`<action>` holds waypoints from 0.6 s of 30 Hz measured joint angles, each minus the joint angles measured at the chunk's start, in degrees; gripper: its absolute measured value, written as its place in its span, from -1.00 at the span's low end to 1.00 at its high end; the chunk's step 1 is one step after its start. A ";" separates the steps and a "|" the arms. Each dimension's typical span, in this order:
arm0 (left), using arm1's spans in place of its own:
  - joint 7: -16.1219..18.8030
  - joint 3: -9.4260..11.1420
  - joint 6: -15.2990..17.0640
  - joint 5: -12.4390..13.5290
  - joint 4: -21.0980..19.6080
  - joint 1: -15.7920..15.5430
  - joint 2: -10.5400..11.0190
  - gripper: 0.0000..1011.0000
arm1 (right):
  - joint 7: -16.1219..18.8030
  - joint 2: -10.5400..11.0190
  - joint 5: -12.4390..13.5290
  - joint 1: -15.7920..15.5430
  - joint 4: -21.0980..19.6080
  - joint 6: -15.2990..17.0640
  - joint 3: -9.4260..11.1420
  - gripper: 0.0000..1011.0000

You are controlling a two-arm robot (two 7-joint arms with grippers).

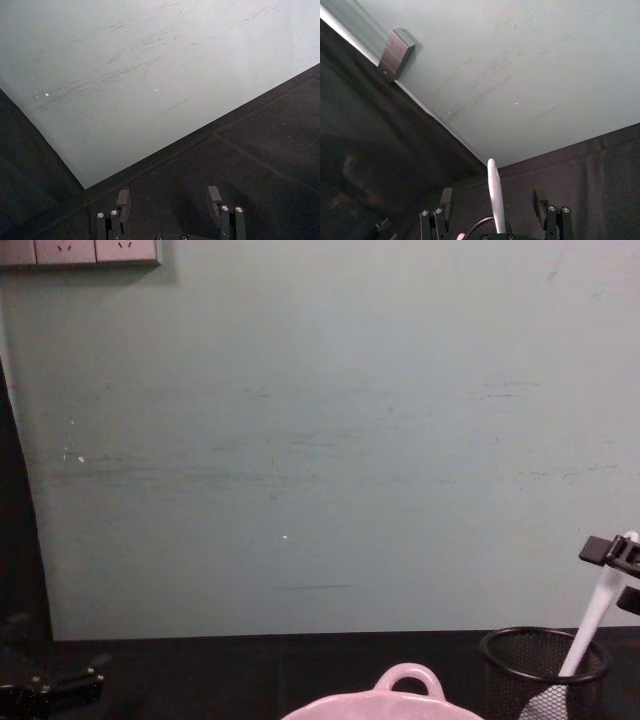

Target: Use the one hand to pick up the spoon and stir the clear water in the bowl.

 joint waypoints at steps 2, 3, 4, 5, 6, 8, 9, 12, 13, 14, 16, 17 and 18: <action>0.00 0.00 0.00 0.00 0.00 0.00 0.00 0.99 | 1.00 0.01 0.31 0.88 1.02 0.03 -0.49 0.98; 0.00 0.00 0.00 0.00 0.00 0.00 0.00 0.99 | 1.55 -0.01 0.54 1.36 1.65 -0.07 -0.73 0.95; 0.00 0.00 0.00 0.00 0.00 0.00 0.00 0.99 | 1.78 -0.05 0.68 1.56 1.99 -0.20 -0.83 0.94; 0.00 0.00 0.00 0.00 0.00 0.00 0.00 0.99 | 1.99 -0.08 0.81 1.72 2.23 -0.36 -0.90 0.91; 0.00 0.00 0.00 0.00 0.00 0.00 0.00 0.99 | 2.17 -0.11 0.93 1.88 2.44 -0.51 -0.98 0.86; 0.00 0.00 0.00 0.00 0.00 0.00 0.00 0.99 | 2.59 -0.14 1.33 2.22 2.89 -0.86 -1.24 0.80; 0.00 0.00 0.00 0.00 0.00 0.00 0.00 0.99 | 2.67 -0.15 1.42 2.32 3.04 -0.93 -1.33 0.75; 0.00 0.00 0.00 0.00 0.00 0.00 0.00 0.99 | 2.93 -0.14 1.72 2.58 3.38 -1.09 -1.65 0.61; 0.00 0.00 0.00 0.00 0.00 0.00 0.00 0.99 | 3.04 -0.09 1.89 2.71 3.55 -1.19 -1.87 0.54; 0.00 0.00 0.00 0.00 0.00 0.00 0.00 0.99 | 3.12 0.01 2.12 2.82 3.67 -1.31 -2.10 0.51; 0.00 0.00 0.00 0.00 0.00 0.00 0.00 0.99 | 3.18 0.15 2.25 2.85 3.67 -1.37 -2.28 0.35; 0.00 0.00 0.00 0.00 0.00 0.00 0.00 0.99 | 3.22 0.23 2.31 2.86 3.67 -1.40 -2.38 0.27; 0.00 0.00 0.00 0.00 0.00 0.00 0.00 0.99 | 3.24 0.42 2.44 2.90 3.64 -1.47 -2.62 0.18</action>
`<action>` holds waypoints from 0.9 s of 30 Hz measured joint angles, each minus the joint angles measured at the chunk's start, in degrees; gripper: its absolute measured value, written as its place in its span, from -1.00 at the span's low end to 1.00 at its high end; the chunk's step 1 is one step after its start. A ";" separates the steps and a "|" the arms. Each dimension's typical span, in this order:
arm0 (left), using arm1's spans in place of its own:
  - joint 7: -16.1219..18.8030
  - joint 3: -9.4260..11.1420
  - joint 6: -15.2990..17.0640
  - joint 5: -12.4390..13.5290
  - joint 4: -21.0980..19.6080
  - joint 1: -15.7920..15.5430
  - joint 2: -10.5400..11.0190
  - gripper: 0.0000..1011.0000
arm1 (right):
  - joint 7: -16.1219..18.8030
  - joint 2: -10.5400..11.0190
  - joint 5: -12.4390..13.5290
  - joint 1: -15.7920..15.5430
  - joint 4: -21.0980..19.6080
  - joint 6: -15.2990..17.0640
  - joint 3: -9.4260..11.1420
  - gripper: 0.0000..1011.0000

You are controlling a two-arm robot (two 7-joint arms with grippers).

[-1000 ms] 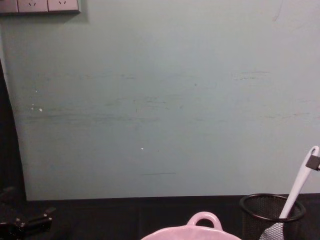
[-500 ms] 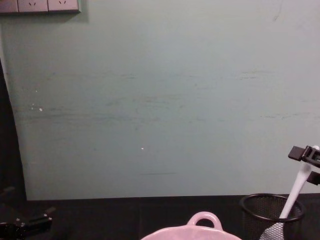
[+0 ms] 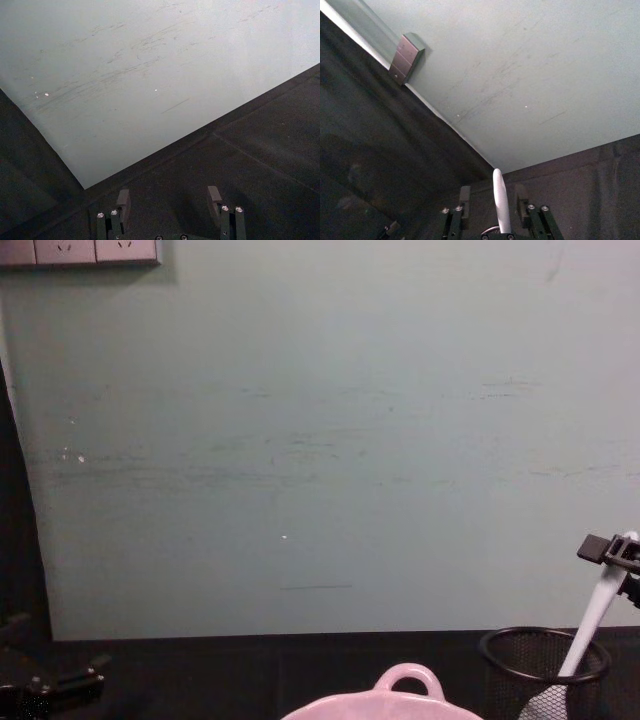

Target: Use the one hand to pick up the spoon and stir the clear water in the bowl.

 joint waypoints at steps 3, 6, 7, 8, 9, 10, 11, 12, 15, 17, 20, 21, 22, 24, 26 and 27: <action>0.00 0.00 0.00 0.00 0.00 0.00 0.00 0.99 | -0.03 0.48 -0.01 0.04 -0.25 -0.34 -0.58 0.00; 0.00 0.00 0.00 0.00 0.00 0.00 0.00 0.99 | -0.35 1.06 -0.50 0.07 -0.68 -0.85 -1.25 -0.22; 0.00 0.00 0.00 0.00 0.00 0.00 0.00 0.99 | -0.35 1.06 -0.50 0.07 -0.68 -0.85 -1.25 -0.25; 0.00 0.00 0.00 0.00 0.00 0.00 0.00 0.99 | -0.86 1.34 -0.83 0.07 -1.00 -1.11 -1.57 -0.28; 0.00 0.00 0.00 0.00 0.00 0.00 0.00 0.99 | -1.09 1.46 -0.96 0.07 -1.14 -1.22 -1.70 -0.38; 0.00 0.00 0.00 0.00 0.00 0.00 0.00 0.99 | -1.55 1.75 -1.30 0.07 -1.52 -1.42 -1.99 -0.46; 0.00 0.00 0.00 0.00 0.00 0.00 0.00 0.99 | -1.80 1.91 -1.56 0.05 -1.73 -1.55 -2.12 -0.50; 0.00 0.00 0.00 0.00 0.00 0.00 0.00 0.99 | -2.03 2.06 -1.76 0.04 -1.94 -1.68 -2.24 -0.54; 0.00 0.00 0.00 0.00 0.00 0.00 0.00 0.99 | -2.94 2.63 -2.69 -0.04 -2.75 -2.24 -2.59 -0.74; 0.00 0.00 0.00 0.00 0.00 0.00 0.00 0.99 | -3.44 3.01 -3.48 -0.11 -3.33 -2.67 -2.79 -0.75; 0.00 0.00 0.00 0.00 0.00 0.00 0.00 0.99 | -5.03 4.25 -6.25 -0.56 -5.73 -3.96 -3.28 -0.75; 0.00 0.00 0.00 0.00 0.00 0.00 0.00 0.99 | -5.46 4.56 -7.06 -0.68 -6.40 -4.22 -3.41 -0.75; 0.00 0.00 0.00 0.00 0.00 0.00 0.00 0.99 | -6.20 5.19 -8.64 -0.88 -7.91 -4.77 -3.64 -0.75; 0.00 0.00 0.00 0.00 0.00 0.00 0.00 0.99 | -7.03 5.88 -10.45 -1.04 -9.56 -5.19 -3.88 -0.75; 0.00 0.00 0.00 0.00 0.00 0.00 0.00 0.99 | -8.29 6.88 -13.22 -1.09 -12.01 -5.60 -4.24 -0.75; 0.00 0.00 0.00 0.00 0.00 0.00 0.00 0.99 | -8.54 7.16 -13.92 -1.07 -12.65 -5.65 -4.34 -0.75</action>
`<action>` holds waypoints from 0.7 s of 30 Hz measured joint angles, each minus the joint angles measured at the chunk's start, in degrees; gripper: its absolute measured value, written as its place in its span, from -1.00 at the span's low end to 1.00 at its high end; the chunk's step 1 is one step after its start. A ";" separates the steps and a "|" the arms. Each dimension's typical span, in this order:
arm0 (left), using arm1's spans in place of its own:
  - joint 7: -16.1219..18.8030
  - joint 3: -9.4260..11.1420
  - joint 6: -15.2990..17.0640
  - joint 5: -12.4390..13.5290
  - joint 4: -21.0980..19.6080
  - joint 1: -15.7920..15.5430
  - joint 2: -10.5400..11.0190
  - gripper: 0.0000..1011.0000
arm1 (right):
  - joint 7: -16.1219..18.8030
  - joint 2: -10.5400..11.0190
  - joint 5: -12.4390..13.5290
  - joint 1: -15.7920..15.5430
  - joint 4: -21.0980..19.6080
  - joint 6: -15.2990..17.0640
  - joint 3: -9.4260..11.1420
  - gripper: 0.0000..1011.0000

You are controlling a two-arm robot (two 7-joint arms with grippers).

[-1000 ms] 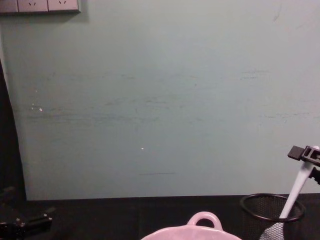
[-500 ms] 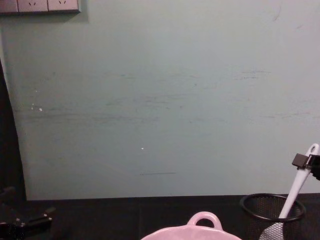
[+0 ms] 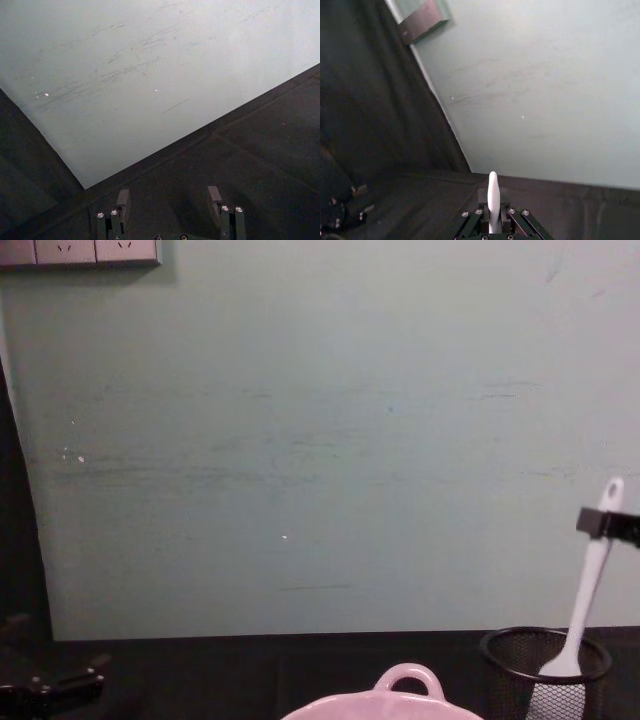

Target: Use the one hand to pick up the spoon and stir the clear water in the bowl.

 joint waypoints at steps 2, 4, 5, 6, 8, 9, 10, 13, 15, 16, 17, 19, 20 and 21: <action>0.00 0.00 0.00 0.00 0.00 0.00 0.00 0.99 | -0.96 1.03 -2.53 0.26 -2.40 0.00 -0.35 -0.75; 0.00 0.00 0.00 0.00 0.00 0.00 0.00 0.99 | -1.44 1.70 -3.98 0.58 -4.01 0.22 -0.52 -0.75; 0.00 0.00 0.00 0.00 0.00 0.00 0.00 0.99 | -1.73 2.34 -5.10 0.93 -5.57 0.66 -0.61 -0.75; 0.00 0.00 0.00 0.00 0.00 0.00 0.00 0.99 | -1.84 2.64 -5.60 1.12 -6.29 0.88 -0.62 -0.75; 0.00 0.00 0.00 0.00 0.00 0.00 0.00 0.99 | -1.95 3.12 -6.47 1.42 -7.57 1.39 -0.62 -0.75; 0.00 0.00 0.00 0.00 0.00 0.00 0.00 0.99 | -1.97 3.65 -7.19 1.73 -8.78 1.94 -0.61 -0.75; 0.00 0.00 0.00 0.00 0.00 0.00 0.00 0.99 | -1.98 3.82 -7.50 1.84 -9.26 2.17 -0.60 -0.75; 0.00 0.00 0.00 0.00 0.00 0.00 0.00 0.99 | -1.95 4.67 -8.73 2.50 -11.27 3.46 -0.51 -0.75; 0.00 0.00 0.00 0.00 0.00 0.00 0.00 0.99 | -1.89 5.18 -9.52 3.05 -12.55 4.46 -0.42 -0.75; 0.00 0.00 0.00 0.00 0.00 0.00 0.00 0.99 | -1.86 5.30 -9.80 3.22 -12.86 4.76 -0.40 -0.75; 0.00 0.00 0.00 0.00 0.00 0.00 0.00 0.99 | -1.73 5.46 -10.23 3.54 -13.23 5.25 -0.35 -0.75; 0.00 0.00 0.00 0.00 0.00 0.00 0.00 0.99 | -1.57 5.49 -10.61 3.75 -13.48 5.59 -0.24 -0.75; 0.00 0.00 0.00 0.00 0.00 0.00 0.00 0.99 | -1.55 5.48 -10.71 3.77 -13.54 5.67 -0.13 -0.75; 0.00 0.00 0.00 0.00 0.00 0.00 0.00 0.99 | -1.53 5.40 -10.87 3.77 -13.65 5.77 0.07 -0.75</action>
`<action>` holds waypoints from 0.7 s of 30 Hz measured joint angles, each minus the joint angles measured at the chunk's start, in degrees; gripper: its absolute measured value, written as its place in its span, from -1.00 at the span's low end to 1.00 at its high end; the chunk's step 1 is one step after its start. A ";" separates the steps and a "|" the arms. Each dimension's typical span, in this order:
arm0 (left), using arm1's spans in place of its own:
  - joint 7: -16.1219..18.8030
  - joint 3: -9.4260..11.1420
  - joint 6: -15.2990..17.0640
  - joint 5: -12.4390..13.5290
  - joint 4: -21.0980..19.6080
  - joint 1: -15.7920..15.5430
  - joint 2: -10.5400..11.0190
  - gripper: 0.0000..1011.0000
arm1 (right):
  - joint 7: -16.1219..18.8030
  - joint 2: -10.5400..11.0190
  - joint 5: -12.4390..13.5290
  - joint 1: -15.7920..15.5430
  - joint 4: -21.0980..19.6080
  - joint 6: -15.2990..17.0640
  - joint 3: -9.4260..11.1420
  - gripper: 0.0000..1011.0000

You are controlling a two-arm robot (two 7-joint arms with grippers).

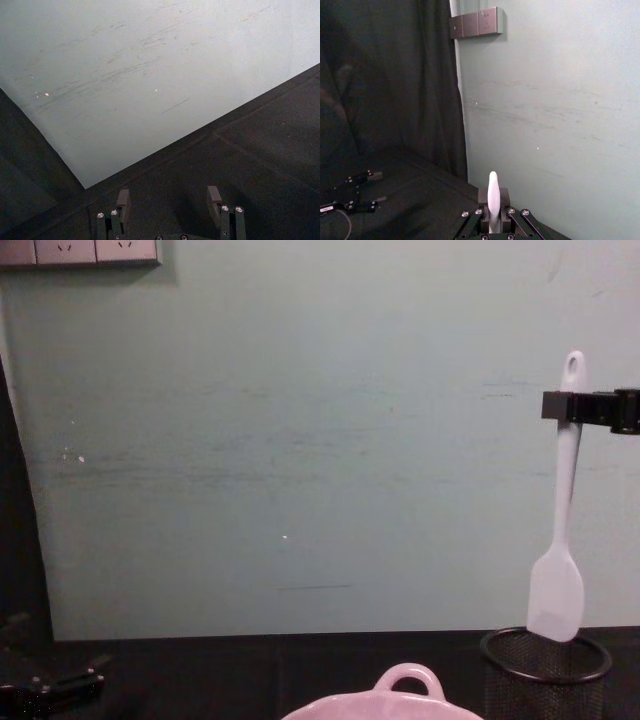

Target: Use the one hand to pick up the spoon and stir the clear water in the bowl.

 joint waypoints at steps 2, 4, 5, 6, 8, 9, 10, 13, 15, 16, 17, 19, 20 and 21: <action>0.00 0.00 0.00 0.00 0.00 0.00 0.00 0.99 | 0.02 -0.02 -0.02 0.01 -0.04 0.01 0.03 -0.75; 0.00 0.00 0.00 0.00 0.00 0.00 0.00 0.99 | 0.03 -0.03 -0.02 0.01 -0.04 0.01 0.03 -0.75; 0.00 0.00 0.00 0.00 0.00 0.00 0.00 0.99 | 0.04 -0.03 -0.02 0.01 -0.03 0.01 0.02 -0.75; 0.00 0.00 0.00 0.00 0.00 0.00 0.00 0.99 | 0.04 -0.03 -0.01 0.01 -0.03 0.01 0.02 -0.75; 0.00 0.00 0.00 0.00 0.00 0.00 0.00 0.99 | 0.05 -0.04 0.01 0.01 0.01 0.01 0.00 -0.75; 0.00 0.00 0.00 0.00 0.00 0.00 0.00 0.99 | 0.06 -0.04 0.04 0.01 0.05 0.01 -0.02 -0.75; 0.00 0.00 0.00 0.00 0.00 0.00 0.00 0.99 | 0.06 -0.04 0.06 0.01 0.06 0.01 -0.02 -0.75; 0.00 0.00 0.00 0.00 0.00 0.00 0.00 0.99 | 0.08 -0.04 0.12 0.00 0.11 0.00 -0.04 -0.75; 0.00 0.00 0.00 0.00 0.00 0.00 0.00 0.99 | 0.09 -0.04 0.13 0.00 0.12 0.00 -0.05 -0.75; 0.00 0.00 0.00 0.00 0.00 0.00 0.00 0.99 | 0.10 -0.04 0.15 -0.01 0.14 -0.01 -0.06 -0.75; 0.00 0.00 0.00 0.00 0.00 0.00 0.00 0.99 | 0.10 -0.04 0.16 -0.02 0.15 -0.01 -0.06 -0.75; 0.00 0.00 0.00 0.00 0.00 0.00 0.00 0.99 | 0.11 -0.04 0.17 -0.03 0.16 -0.02 -0.07 -0.75; 0.00 0.00 0.00 0.00 0.00 0.00 0.00 0.99 | 0.12 -0.04 0.18 -0.03 0.17 -0.02 -0.08 -0.75; 0.00 0.00 0.00 0.00 0.00 0.00 0.00 0.99 | 0.13 -0.04 0.18 -0.03 0.17 -0.02 -0.08 -0.75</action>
